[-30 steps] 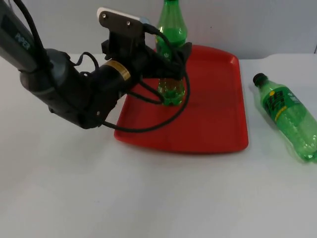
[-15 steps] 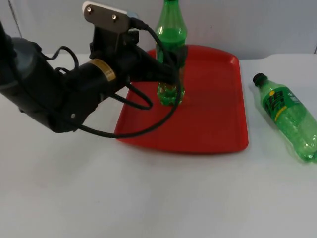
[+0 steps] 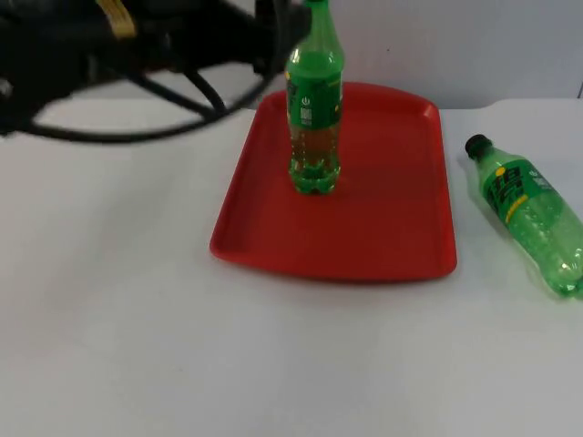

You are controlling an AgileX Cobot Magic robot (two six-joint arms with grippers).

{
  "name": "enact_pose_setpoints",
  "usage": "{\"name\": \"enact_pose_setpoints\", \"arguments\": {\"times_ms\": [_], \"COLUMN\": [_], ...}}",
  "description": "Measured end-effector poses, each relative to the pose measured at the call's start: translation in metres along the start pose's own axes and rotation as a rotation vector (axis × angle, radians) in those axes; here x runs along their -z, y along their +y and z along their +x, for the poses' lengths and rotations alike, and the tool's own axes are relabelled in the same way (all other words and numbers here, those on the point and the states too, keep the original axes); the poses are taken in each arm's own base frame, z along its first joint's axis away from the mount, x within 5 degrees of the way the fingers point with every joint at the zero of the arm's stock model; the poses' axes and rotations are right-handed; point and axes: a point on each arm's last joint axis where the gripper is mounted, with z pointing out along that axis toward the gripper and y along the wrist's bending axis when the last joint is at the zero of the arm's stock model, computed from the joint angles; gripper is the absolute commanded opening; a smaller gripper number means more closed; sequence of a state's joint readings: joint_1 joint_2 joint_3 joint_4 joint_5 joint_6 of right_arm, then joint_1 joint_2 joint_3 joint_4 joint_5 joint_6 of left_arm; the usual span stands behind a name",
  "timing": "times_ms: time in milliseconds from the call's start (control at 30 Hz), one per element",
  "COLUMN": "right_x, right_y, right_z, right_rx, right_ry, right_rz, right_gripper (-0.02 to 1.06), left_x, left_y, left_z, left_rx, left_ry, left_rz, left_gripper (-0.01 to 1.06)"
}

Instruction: Place the bottle upright on the tray.

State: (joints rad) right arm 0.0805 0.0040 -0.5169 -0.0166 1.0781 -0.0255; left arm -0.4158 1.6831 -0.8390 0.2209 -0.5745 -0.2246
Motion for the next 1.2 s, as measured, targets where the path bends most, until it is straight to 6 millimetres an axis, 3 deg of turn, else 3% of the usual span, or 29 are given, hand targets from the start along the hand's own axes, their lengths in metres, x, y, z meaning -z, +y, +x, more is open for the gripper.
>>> {"name": "enact_pose_setpoints", "arguments": {"times_ms": [267, 567, 767, 900, 1200], "right_x": [0.000, 0.000, 0.000, 0.000, 0.000], "right_y": [0.000, 0.000, 0.000, 0.000, 0.000], "right_z": [0.000, 0.000, 0.000, 0.000, 0.000], "right_rx": [0.000, 0.000, 0.000, 0.000, 0.000], "right_ry": [0.000, 0.000, 0.000, 0.000, 0.000], "right_rz": [0.000, 0.000, 0.000, 0.000, 0.000], "right_gripper": [1.05, 1.05, 1.05, 1.05, 1.05], "left_x": [0.052, 0.093, 0.106, 0.112, 0.121], "left_y": [-0.002, -0.003, -0.003, 0.000, -0.005], "left_z": [-0.050, -0.073, -0.080, -0.095, -0.118], "left_rx": [-0.013, 0.005, 0.017, 0.024, -0.017], "left_ry": [0.062, 0.117, 0.163, 0.289, 0.395], "left_rz": [-0.068, -0.121, -0.148, -0.202, -0.165], "left_gripper": [1.05, 1.05, 1.05, 1.05, 1.05]}}
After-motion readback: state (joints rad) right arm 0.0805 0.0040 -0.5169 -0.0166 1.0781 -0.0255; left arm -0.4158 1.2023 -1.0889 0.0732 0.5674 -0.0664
